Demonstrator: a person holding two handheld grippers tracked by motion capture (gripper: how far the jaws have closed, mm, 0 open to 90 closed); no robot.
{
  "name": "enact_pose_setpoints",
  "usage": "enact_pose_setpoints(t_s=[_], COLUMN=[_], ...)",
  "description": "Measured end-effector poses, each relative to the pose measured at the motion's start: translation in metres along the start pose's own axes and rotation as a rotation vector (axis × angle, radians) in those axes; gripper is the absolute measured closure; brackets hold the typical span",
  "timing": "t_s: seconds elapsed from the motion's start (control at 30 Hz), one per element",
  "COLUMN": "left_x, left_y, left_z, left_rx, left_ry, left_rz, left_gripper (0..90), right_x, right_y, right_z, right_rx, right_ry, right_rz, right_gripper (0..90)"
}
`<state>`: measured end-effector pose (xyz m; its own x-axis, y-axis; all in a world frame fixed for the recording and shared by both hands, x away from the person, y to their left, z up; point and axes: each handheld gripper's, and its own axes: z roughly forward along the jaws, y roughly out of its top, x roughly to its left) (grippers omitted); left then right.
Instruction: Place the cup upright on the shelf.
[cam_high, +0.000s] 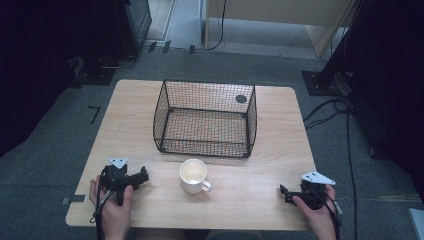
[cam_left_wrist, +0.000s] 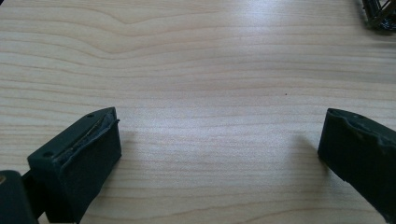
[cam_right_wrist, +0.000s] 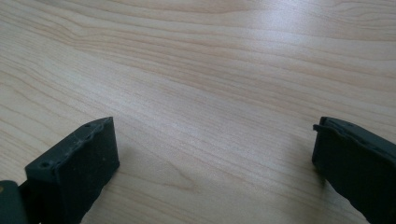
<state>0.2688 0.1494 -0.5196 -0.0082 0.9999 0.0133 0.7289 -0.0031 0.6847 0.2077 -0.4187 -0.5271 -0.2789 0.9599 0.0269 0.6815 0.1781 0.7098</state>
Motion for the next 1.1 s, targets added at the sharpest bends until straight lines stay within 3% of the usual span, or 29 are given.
enact_pose_setpoints(t_s=[0.2, 0.37, 1.1], left_x=[0.0, 0.0, 0.0], left_y=[0.0, 0.0, 0.0], left_z=[0.0, 0.0, 0.0], left_rx=[0.0, 0.0, 0.0], left_ry=[0.0, 0.0, 0.0], left_rz=[0.0, 0.0, 0.0], left_gripper=[0.0, 0.0, 0.0], right_x=[0.001, 0.004, 0.038], right_y=[0.0, 0.006, 0.04], right_z=[0.0, -0.004, -0.023], right_rx=[-0.002, -0.011, -0.071], right_ry=[-0.026, -0.001, 0.045], right_rz=[0.032, 0.052, -0.009], right_gripper=[0.0, 0.0, 4.7])
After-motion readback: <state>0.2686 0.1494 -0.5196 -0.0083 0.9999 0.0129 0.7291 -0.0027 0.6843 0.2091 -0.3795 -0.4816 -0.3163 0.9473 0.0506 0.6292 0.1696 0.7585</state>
